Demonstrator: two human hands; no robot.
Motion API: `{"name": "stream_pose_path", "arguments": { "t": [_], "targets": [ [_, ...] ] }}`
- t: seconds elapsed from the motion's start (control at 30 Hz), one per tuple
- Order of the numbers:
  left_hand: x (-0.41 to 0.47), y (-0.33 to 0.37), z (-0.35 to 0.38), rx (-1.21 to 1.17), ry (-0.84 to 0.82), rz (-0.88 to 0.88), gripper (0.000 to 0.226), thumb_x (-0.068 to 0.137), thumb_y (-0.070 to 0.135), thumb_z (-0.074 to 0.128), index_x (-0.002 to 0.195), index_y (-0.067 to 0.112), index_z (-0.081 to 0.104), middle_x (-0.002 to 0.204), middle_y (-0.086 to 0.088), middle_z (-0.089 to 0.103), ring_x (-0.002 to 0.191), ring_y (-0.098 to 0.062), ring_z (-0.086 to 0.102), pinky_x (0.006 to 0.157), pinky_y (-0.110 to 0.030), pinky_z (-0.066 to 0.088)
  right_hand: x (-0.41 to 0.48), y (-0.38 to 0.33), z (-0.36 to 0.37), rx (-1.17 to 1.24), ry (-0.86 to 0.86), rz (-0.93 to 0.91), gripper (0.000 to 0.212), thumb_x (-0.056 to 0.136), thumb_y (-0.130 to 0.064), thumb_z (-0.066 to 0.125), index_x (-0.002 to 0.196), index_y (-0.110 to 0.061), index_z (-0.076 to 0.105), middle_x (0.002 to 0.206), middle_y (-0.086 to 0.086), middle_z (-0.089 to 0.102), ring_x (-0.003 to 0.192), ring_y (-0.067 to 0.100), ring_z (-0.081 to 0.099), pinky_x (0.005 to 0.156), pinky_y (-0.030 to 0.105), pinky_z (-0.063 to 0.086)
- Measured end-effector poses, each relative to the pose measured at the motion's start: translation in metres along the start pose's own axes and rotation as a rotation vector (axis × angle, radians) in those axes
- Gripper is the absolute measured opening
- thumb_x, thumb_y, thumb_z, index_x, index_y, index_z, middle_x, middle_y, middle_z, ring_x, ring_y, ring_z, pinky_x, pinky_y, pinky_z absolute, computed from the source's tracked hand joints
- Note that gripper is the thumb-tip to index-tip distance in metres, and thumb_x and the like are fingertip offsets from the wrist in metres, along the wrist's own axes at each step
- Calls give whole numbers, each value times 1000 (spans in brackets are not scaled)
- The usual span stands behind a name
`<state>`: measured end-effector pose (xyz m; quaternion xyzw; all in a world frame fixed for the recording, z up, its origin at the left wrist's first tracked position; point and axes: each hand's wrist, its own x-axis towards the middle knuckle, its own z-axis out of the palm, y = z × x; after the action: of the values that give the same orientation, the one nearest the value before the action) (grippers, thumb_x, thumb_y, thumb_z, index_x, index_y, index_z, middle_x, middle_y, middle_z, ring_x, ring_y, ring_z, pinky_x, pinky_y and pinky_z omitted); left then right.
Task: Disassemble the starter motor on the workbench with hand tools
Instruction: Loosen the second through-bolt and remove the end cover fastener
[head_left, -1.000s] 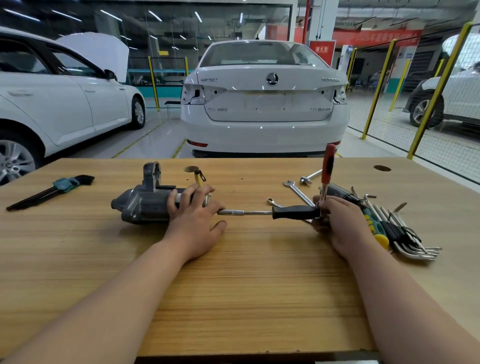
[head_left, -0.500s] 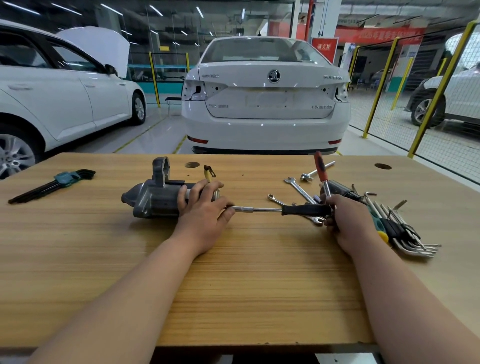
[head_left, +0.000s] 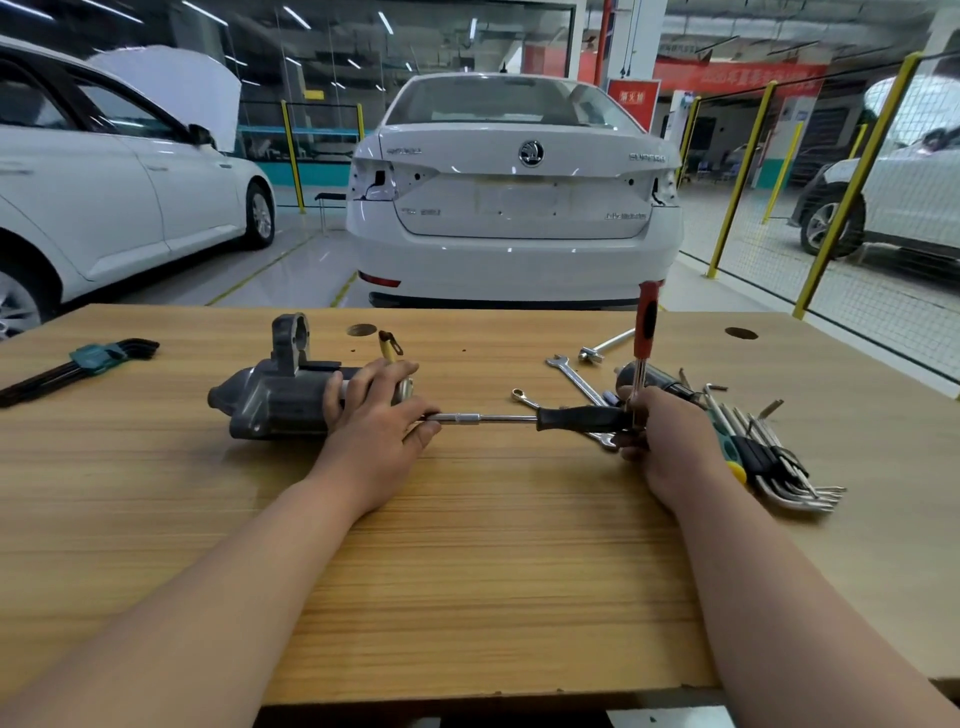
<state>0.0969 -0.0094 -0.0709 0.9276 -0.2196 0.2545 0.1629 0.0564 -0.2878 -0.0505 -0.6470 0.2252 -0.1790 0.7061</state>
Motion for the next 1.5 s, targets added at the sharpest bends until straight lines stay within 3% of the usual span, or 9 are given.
{"name": "stream_pose_path", "arguments": {
  "t": [0.17,0.33,0.43,0.53,0.67,1.0,1.17,1.33,1.5],
  "targets": [
    [0,0,-1,5,13,4,22,93,42,50,109,38,64,151,7,28,141,-15,7,110,-36,-15,-4,-4,-3,-58,-10,91,14,91,-25,62,89,-12,67,66,4,51,53,14,45,47,27,35],
    [0,0,-2,25,-8,-10,24,93,46,49,113,39,60,153,11,24,142,-13,2,109,-35,-19,-4,-2,0,-6,26,12,21,92,-13,58,107,0,65,66,9,55,50,11,43,46,26,34],
    [0,0,-1,37,-16,-11,31,94,48,43,120,40,57,154,13,22,142,-11,-1,108,-34,-21,0,-2,-3,109,12,35,27,97,-1,49,119,-6,64,104,15,64,65,9,53,45,16,40],
    [0,-1,-1,47,-21,-10,32,95,49,39,119,41,58,153,13,22,141,-11,0,106,-32,-23,-2,-7,-2,65,-77,42,35,97,2,42,103,-19,69,110,4,61,89,16,59,60,21,51],
    [0,-1,0,41,-2,-5,28,95,48,42,113,41,63,152,12,27,142,-15,6,109,-36,-17,-2,-5,-1,39,-102,83,35,92,5,44,98,-16,72,110,7,59,95,23,59,79,35,54],
    [-1,0,-2,-18,61,6,18,89,37,62,104,32,72,148,5,39,141,-21,19,112,-41,-7,-6,-5,-4,-82,-89,59,12,96,-20,58,100,-18,69,94,7,60,70,18,52,49,25,43],
    [-2,1,-2,-18,85,9,17,86,32,67,101,28,73,145,3,43,140,-23,23,113,-45,-4,-4,-4,-2,-81,-50,90,23,95,-37,60,99,-16,69,81,5,55,54,11,44,45,24,34],
    [-3,0,-2,-27,89,-1,18,86,34,67,103,30,70,145,6,42,141,-19,20,113,-41,-7,-5,-6,-1,-56,-40,140,24,99,-35,52,99,-20,70,92,7,62,53,11,43,44,24,33],
    [-2,-2,-3,-40,79,-22,47,84,41,66,127,31,51,148,12,37,142,-11,14,110,-28,-16,-10,-9,-2,-12,-82,106,23,101,-26,48,99,-26,71,96,7,60,56,11,42,36,18,33]
  ]
}}
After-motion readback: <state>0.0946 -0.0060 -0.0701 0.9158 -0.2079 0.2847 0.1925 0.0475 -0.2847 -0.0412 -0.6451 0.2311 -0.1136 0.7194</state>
